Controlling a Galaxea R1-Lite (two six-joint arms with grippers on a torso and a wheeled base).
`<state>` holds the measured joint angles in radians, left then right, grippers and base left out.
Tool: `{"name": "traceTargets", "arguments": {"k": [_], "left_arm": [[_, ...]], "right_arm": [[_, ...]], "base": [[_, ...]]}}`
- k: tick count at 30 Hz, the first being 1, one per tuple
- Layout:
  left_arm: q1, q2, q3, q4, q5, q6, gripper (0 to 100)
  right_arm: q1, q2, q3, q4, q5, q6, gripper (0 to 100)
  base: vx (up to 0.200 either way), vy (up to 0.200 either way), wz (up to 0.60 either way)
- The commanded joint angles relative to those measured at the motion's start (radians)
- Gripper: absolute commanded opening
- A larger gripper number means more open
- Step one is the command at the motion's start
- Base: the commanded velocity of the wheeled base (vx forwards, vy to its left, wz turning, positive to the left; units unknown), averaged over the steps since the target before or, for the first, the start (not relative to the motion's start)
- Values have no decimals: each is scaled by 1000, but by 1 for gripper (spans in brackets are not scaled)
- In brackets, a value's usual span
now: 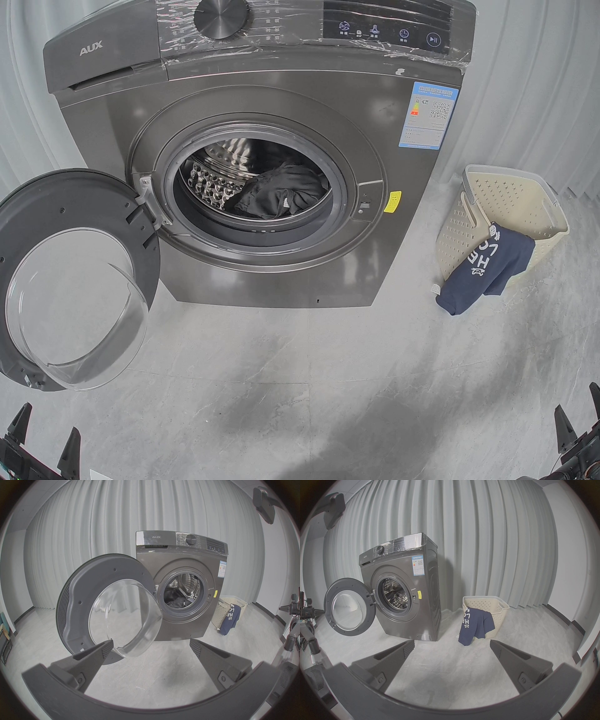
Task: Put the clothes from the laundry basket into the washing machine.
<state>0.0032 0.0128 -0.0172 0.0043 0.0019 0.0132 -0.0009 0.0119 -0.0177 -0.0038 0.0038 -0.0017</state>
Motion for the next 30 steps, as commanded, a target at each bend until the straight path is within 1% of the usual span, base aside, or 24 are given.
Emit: {"name": "traceTargets", "arguments": {"k": [1, 10, 24, 30], "left_arm": [[0, -13, 16, -1, 0, 1, 100], [0, -13, 16, -1, -2, 1, 100], [-2, -13, 16, -1, 0, -4, 100], [-2, -13, 16, 0, 1, 1, 100]], "right_arm": [[-1, -12, 18, 1, 1, 0, 100], [-1, -12, 18, -1, 1, 0, 100], [-1, -12, 18, -1, 1, 0, 100], [-1, -12, 18, -1, 1, 0, 100]], "base": [[0, -200, 0], [0, 0, 0], [200, -200, 0], [200, -200, 0]]}}
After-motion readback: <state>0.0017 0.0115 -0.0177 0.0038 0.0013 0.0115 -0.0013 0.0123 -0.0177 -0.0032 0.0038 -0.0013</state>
